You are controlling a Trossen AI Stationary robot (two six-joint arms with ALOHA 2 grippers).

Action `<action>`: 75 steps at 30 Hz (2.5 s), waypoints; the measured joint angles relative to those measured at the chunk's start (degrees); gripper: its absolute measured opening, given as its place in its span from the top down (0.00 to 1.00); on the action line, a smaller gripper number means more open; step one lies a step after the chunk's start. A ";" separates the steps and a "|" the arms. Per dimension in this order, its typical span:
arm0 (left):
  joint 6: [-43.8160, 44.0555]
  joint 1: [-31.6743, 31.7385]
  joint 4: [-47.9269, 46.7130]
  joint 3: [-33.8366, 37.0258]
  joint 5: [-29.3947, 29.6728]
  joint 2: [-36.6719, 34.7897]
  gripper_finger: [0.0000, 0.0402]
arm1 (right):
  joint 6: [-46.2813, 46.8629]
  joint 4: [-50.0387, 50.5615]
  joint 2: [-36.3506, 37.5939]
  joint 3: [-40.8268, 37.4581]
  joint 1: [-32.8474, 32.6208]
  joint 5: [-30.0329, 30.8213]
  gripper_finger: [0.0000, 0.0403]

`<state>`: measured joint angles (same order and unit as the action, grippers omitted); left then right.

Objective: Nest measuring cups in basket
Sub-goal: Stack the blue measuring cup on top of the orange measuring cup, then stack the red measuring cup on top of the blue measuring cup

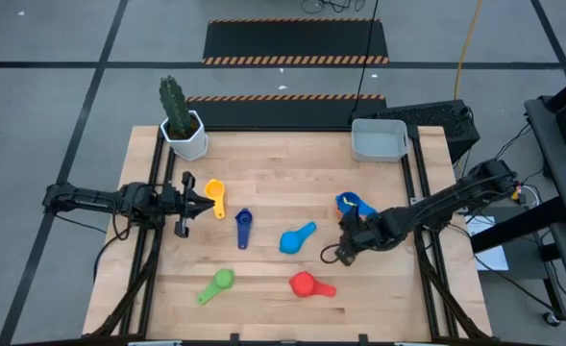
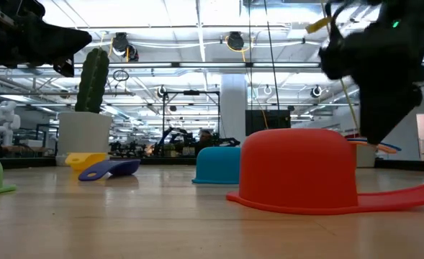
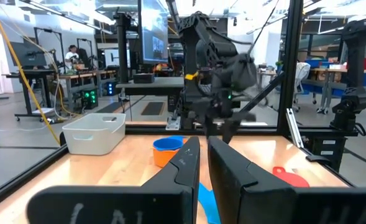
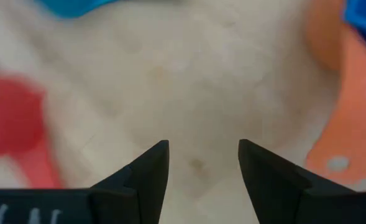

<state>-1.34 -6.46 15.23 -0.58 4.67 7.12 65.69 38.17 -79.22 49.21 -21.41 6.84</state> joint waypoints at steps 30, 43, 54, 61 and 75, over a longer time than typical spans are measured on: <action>-4.15 -0.02 -2.14 0.00 3.04 0.02 0.91 | -12.95 27.24 7.32 -4.54 21.83 9.49 0.66; -3.87 0.00 -2.10 0.00 2.99 0.02 0.91 | -15.81 15.51 7.30 -5.03 20.21 -4.46 0.78; -2.75 0.00 -1.99 0.00 2.97 0.02 0.91 | -2.90 19.46 7.63 -3.85 15.57 -4.11 0.80; -2.40 0.00 -1.76 -0.02 2.93 0.00 0.91 | 7.46 14.43 9.53 -3.04 7.42 -1.08 0.80; -1.18 0.00 -1.09 -0.02 2.94 0.02 0.91 | 18.74 11.55 9.44 -2.98 -4.58 9.72 0.80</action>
<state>-2.52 -6.46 14.14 -0.60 7.60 7.14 84.43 49.72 -69.78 46.23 -25.98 16.56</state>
